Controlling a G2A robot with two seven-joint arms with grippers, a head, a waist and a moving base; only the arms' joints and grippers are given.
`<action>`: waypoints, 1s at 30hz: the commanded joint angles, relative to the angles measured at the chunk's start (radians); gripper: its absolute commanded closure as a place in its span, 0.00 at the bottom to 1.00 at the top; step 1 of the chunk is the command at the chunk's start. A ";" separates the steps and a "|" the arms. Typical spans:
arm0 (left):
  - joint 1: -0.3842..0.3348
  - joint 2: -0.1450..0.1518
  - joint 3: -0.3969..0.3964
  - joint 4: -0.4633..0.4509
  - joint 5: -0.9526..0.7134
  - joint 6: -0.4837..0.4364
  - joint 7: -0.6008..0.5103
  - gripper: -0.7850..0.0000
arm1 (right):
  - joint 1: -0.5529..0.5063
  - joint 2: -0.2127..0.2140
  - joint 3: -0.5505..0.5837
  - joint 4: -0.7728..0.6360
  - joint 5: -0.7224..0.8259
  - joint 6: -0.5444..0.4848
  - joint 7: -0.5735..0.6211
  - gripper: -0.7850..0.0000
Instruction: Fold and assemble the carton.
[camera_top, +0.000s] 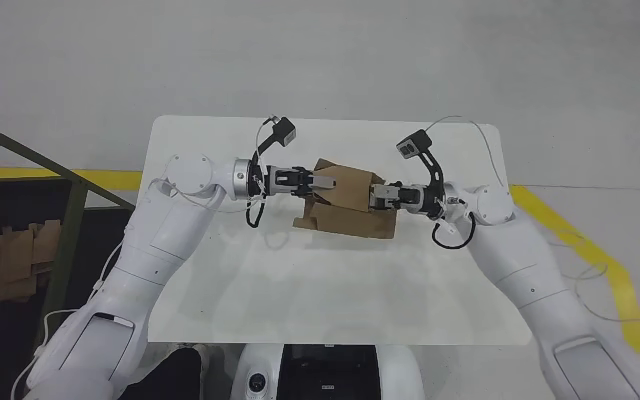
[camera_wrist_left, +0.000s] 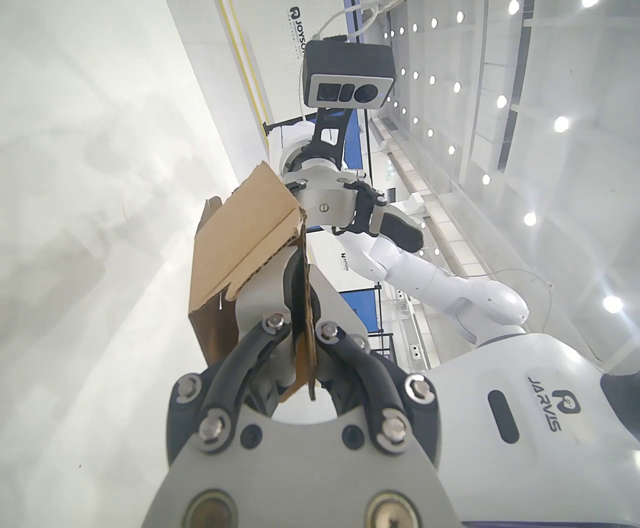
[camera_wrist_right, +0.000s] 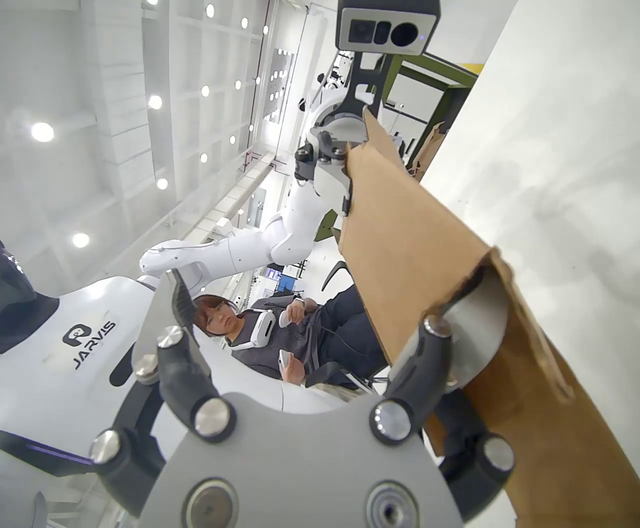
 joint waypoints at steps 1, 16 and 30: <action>0.000 0.000 0.000 0.000 0.000 -0.001 0.000 1.00 | 0.000 -0.002 -0.001 -0.005 0.011 0.000 0.000 0.00; 0.001 0.002 -0.003 0.008 0.003 -0.003 0.008 1.00 | -0.028 0.006 0.045 -0.031 0.040 0.012 0.012 0.52; 0.003 0.004 -0.001 -0.010 0.011 0.001 0.011 1.00 | 0.005 -0.006 0.025 0.031 -0.067 -0.021 -0.021 0.69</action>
